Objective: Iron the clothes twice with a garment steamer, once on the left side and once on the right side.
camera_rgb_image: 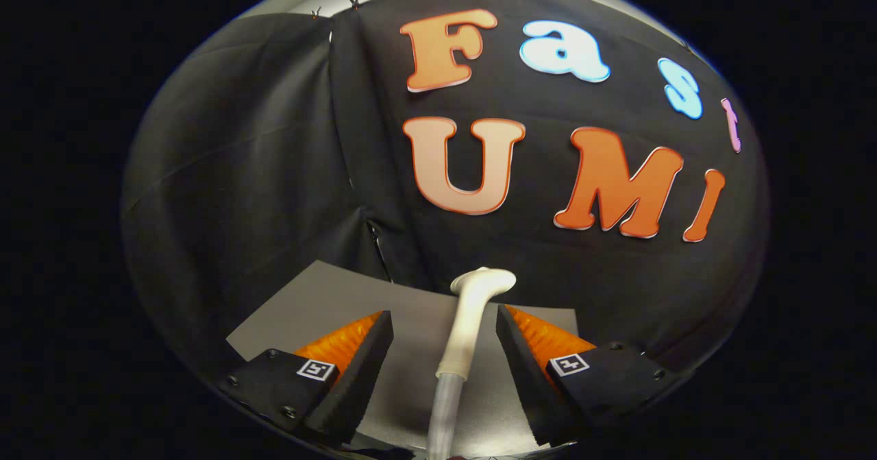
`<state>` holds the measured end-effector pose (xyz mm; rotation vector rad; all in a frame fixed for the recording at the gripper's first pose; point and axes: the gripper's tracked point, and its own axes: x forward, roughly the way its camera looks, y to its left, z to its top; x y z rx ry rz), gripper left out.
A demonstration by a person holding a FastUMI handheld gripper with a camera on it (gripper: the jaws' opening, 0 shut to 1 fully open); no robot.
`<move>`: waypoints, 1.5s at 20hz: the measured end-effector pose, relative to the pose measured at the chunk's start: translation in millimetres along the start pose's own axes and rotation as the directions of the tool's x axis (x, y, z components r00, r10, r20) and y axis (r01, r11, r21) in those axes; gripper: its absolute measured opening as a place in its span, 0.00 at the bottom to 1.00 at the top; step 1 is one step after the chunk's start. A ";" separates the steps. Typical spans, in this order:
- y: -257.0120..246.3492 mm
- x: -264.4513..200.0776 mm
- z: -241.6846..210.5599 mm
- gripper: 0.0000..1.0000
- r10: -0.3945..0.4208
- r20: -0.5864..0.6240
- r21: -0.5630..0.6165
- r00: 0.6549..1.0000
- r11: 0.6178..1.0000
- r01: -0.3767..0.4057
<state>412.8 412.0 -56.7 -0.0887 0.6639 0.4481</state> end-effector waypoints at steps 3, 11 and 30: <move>-11.0 37.2 -14.4 0.98 -0.031 -0.112 -0.007 0.993 1.000 0.030; -27.7 80.0 -64.1 0.98 -0.117 -0.377 -0.082 0.919 0.992 0.093; -30.3 106.6 -71.4 0.44 -0.094 -0.373 -0.010 0.923 0.995 0.097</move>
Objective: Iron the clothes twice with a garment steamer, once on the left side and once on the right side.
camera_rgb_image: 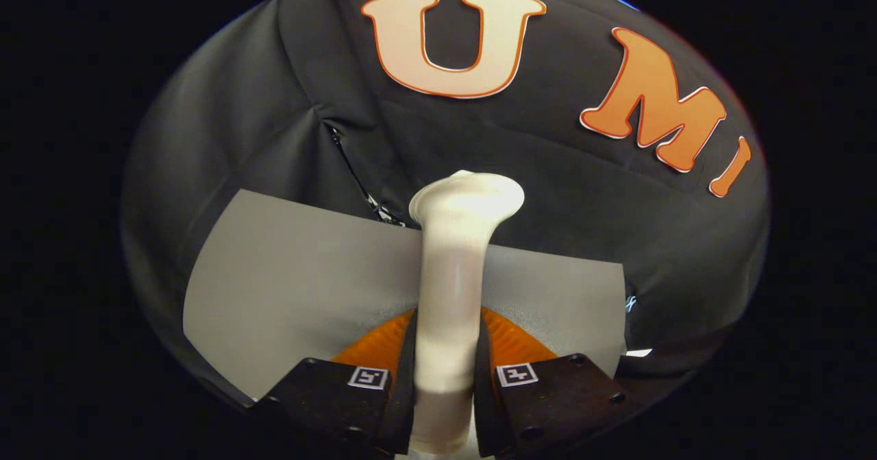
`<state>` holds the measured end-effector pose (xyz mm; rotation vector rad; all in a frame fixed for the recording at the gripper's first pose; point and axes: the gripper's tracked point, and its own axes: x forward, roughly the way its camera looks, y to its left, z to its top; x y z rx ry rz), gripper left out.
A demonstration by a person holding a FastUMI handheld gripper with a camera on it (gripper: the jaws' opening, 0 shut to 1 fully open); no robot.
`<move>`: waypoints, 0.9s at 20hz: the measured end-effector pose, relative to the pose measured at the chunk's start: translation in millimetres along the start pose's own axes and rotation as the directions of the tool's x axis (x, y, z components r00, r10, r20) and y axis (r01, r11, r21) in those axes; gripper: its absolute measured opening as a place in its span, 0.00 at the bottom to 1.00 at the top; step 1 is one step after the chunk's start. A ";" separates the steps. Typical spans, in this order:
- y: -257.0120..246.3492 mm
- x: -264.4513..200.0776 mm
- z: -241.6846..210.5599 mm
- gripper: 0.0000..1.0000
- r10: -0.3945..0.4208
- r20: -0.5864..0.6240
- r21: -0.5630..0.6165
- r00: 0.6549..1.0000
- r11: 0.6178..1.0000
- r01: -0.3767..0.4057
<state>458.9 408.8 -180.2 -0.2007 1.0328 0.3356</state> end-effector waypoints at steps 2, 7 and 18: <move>6.3 -5.8 2.6 0.44 0.020 0.039 0.002 0.999 1.000 -0.020; 16.9 -39.2 20.3 0.44 0.067 0.203 -0.011 0.977 0.998 -0.066; 29.8 -155.5 4.1 0.43 0.159 0.584 -0.126 0.796 0.986 -0.105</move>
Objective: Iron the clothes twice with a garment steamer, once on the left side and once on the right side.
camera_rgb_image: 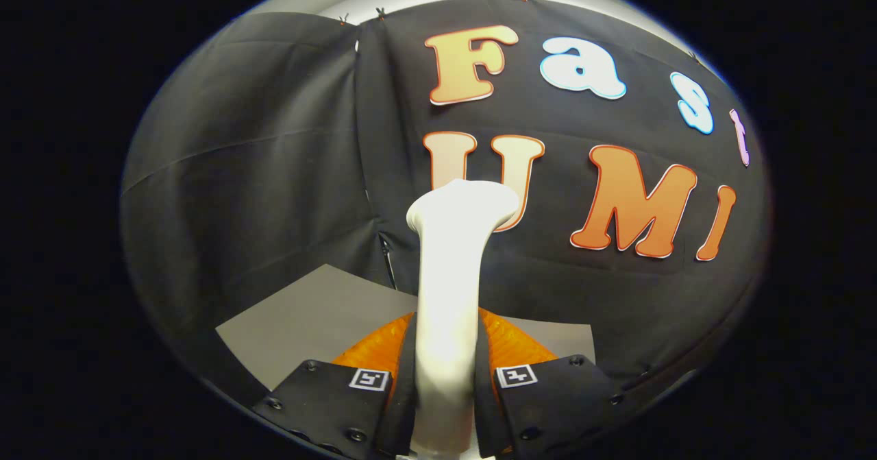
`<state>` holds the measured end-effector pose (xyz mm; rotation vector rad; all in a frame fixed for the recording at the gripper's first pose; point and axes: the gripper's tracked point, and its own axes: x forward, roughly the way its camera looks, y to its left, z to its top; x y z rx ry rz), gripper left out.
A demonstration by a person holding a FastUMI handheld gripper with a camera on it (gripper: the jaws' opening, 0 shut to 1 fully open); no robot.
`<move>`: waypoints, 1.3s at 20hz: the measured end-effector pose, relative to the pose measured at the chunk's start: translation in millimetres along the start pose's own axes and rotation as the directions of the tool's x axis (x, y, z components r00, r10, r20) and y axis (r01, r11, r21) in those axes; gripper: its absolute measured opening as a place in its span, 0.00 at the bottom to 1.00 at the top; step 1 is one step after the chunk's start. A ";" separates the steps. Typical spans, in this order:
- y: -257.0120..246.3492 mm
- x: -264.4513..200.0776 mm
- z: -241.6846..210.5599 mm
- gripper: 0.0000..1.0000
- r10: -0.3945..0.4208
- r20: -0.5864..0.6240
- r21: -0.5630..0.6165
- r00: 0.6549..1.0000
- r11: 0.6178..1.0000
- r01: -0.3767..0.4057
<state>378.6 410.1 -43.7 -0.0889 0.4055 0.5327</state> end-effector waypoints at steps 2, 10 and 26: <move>3.8 -29.3 -2.5 0.43 0.020 0.061 0.020 0.998 1.000 -0.021; -24.5 -171.7 9.1 0.43 0.031 0.311 0.031 0.950 0.999 -0.042; -107.8 -458.7 -64.7 0.42 -0.063 0.530 0.011 0.846 0.998 0.068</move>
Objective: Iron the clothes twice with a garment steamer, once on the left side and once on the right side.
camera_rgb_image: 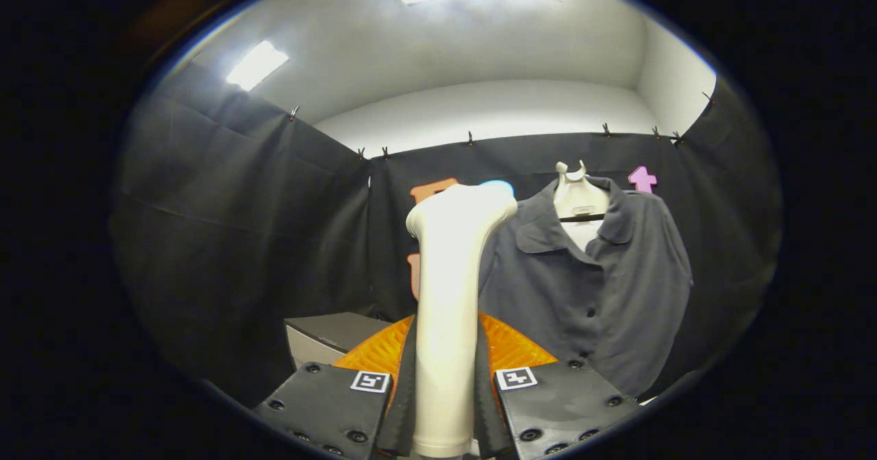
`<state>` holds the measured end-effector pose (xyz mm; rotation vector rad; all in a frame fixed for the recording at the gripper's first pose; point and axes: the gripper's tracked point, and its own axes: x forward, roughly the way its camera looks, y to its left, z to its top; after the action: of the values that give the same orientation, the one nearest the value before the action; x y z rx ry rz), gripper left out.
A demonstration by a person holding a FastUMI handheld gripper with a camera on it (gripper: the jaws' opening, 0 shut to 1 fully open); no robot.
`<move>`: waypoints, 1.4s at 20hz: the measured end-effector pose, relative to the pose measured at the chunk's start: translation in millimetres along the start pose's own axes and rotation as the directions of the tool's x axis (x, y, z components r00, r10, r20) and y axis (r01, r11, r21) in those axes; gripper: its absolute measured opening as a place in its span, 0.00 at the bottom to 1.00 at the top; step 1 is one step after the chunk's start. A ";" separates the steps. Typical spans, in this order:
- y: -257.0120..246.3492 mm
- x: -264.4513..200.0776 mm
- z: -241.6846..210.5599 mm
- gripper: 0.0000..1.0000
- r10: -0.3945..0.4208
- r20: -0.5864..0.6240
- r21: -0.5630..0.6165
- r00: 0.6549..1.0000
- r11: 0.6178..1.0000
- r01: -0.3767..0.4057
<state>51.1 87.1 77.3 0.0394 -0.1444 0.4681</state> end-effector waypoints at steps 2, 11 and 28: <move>-18.3 -12.3 -8.5 0.42 -0.037 0.002 0.026 0.999 0.999 0.037; -87.7 -22.1 -67.0 0.42 -0.134 -0.005 0.023 0.991 0.991 0.134; -108.9 91.9 -115.0 0.42 -0.126 -0.053 0.025 0.991 0.992 0.127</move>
<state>196.3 39.2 -23.4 0.0636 -0.0841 0.3444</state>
